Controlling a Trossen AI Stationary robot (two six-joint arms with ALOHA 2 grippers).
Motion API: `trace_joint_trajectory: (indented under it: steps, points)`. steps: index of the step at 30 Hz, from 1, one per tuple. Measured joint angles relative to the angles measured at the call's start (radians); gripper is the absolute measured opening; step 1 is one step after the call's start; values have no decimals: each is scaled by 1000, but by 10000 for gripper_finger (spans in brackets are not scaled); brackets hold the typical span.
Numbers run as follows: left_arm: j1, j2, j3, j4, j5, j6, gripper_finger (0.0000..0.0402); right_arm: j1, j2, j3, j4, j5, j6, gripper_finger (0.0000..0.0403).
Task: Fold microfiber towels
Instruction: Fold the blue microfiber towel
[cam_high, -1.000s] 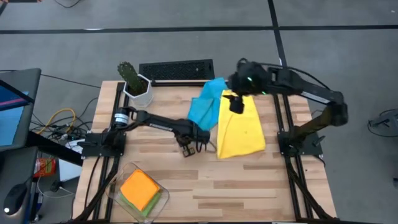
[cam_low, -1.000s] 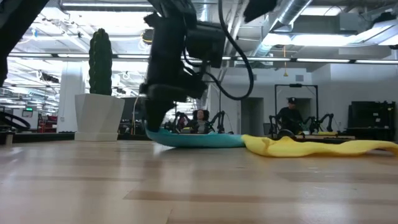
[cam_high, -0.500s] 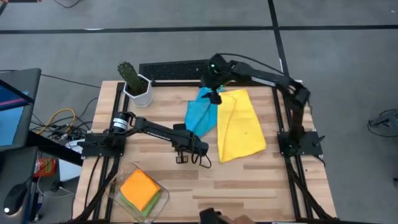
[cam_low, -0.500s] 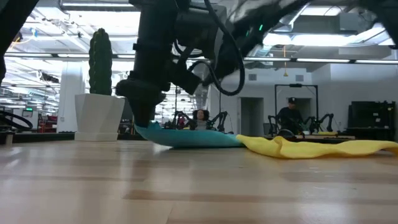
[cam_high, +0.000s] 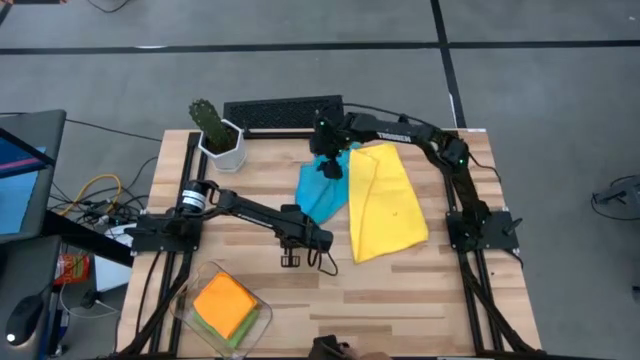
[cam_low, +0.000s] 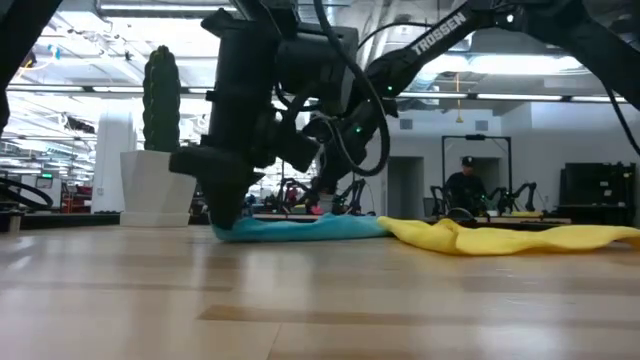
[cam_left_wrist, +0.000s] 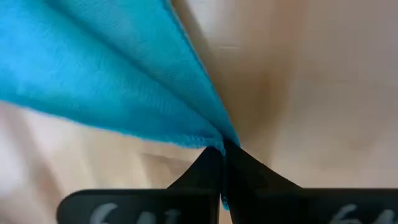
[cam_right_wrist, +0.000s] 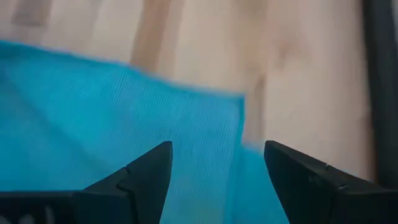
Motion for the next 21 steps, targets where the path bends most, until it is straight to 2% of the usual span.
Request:
trace_joint_trajectory:
  steps: [6,11,17,21]
  points:
    - [-30,-22,-5,-55,7,68,0,13,-34,11,-178,-13,8,280]
    - [-59,-121,-5,-213,-51,0,0,0,-120,12,-261,-87,17,280]
    - [-123,-330,16,-397,-154,-192,0,10,-205,12,-222,-109,48,280]
    - [-183,-466,39,-390,-148,-259,0,49,-222,12,-139,-114,152,280]
